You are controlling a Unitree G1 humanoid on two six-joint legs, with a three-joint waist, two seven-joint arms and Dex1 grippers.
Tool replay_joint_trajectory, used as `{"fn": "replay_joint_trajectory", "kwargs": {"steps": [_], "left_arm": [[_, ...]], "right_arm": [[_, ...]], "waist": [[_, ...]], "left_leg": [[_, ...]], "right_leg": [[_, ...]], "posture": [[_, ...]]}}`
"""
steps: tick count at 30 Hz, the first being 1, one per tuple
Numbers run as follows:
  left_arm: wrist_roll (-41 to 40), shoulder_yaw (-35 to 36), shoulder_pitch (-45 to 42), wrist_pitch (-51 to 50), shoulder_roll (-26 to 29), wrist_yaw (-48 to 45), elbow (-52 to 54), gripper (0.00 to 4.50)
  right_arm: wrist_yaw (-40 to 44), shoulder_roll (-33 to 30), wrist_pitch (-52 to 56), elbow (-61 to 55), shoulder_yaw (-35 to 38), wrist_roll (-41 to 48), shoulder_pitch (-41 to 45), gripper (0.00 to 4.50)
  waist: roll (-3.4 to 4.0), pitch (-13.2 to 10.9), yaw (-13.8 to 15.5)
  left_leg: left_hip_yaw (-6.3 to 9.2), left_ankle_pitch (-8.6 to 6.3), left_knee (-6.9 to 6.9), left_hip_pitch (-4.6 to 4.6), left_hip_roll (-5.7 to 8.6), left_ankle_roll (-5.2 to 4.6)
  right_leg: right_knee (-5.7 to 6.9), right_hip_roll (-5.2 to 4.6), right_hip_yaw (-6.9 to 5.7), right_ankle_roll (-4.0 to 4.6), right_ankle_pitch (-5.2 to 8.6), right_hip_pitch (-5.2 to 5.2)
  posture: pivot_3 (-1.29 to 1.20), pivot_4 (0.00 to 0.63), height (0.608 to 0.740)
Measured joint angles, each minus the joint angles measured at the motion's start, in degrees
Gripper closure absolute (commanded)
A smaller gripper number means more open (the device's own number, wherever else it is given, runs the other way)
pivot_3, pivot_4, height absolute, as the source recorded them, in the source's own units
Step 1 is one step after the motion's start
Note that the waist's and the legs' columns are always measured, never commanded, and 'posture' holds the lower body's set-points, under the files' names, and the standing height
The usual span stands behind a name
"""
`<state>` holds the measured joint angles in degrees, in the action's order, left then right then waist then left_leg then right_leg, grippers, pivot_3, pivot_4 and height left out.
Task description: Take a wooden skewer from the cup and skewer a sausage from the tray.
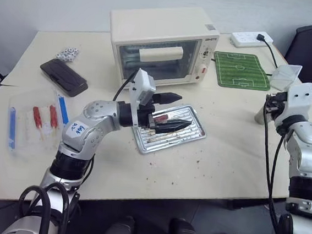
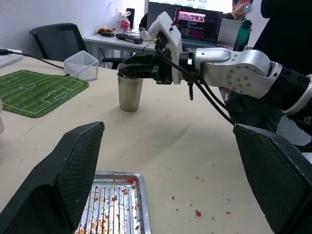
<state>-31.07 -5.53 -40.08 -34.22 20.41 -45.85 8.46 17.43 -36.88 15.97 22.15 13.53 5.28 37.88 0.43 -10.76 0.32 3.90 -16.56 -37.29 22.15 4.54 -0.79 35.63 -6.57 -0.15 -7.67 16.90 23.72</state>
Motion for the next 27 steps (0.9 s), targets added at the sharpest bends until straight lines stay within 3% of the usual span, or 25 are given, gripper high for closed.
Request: {"fn": "replay_joint_trajectory", "kwargs": {"steps": [4,7,10,24,27], "left_arm": [[0.0,0.0,0.0,0.0,0.0,0.0,0.0,0.00],[0.0,0.1,0.0,0.0,0.1,0.2,0.0,0.00],[0.1,0.4,0.0,0.0,0.2,0.3,0.0,0.00],[0.3,0.5,0.0,0.5,0.1,0.7,0.0,0.00],[0.5,0.6,0.0,0.6,0.2,0.7,-0.1,0.00]], "right_arm": [[-0.2,-0.1,-1.5,5.2,-1.1,-1.7,2.2,2.99],[-0.3,-0.1,-2.6,7.7,-1.4,-2.0,2.5,3.58],[-0.6,-0.1,-3.7,8.8,-1.3,-2.0,3.4,4.46],[-0.6,-0.1,-3.9,8.5,-1.3,-1.3,3.7,4.46],[1.6,-1.5,0.7,2.3,-2.0,-1.5,0.8,4.46]], "waist": [[0.00,0.0,-0.4],[0.00,0.0,-0.4],[0.00,0.0,-0.5],[0.00,0.0,-0.5],[0.00,0.0,-0.4]], "left_leg": [[0.00,0.00,0.02,0.01,-0.01,0.00],[0.00,0.00,0.02,0.01,-0.02,0.00],[-0.01,0.00,-0.01,0.01,-0.02,0.00],[-0.02,-0.01,0.01,0.01,-0.04,0.01],[-0.01,-0.01,0.01,0.03,-0.04,0.02]], "right_leg": [[0.06,0.01,0.00,0.00,0.00,0.00],[0.07,0.01,0.00,0.00,0.00,0.00],[0.08,0.01,0.01,0.00,0.00,0.00],[0.09,0.03,0.00,0.00,0.00,0.00],[0.09,0.03,0.00,0.00,0.00,0.01]], "posture": [[0.00,0.150,0.740],[0.00,0.150,0.740],[0.00,0.150,0.740],[0.00,0.150,0.740],[0.00,0.150,0.740]]}}
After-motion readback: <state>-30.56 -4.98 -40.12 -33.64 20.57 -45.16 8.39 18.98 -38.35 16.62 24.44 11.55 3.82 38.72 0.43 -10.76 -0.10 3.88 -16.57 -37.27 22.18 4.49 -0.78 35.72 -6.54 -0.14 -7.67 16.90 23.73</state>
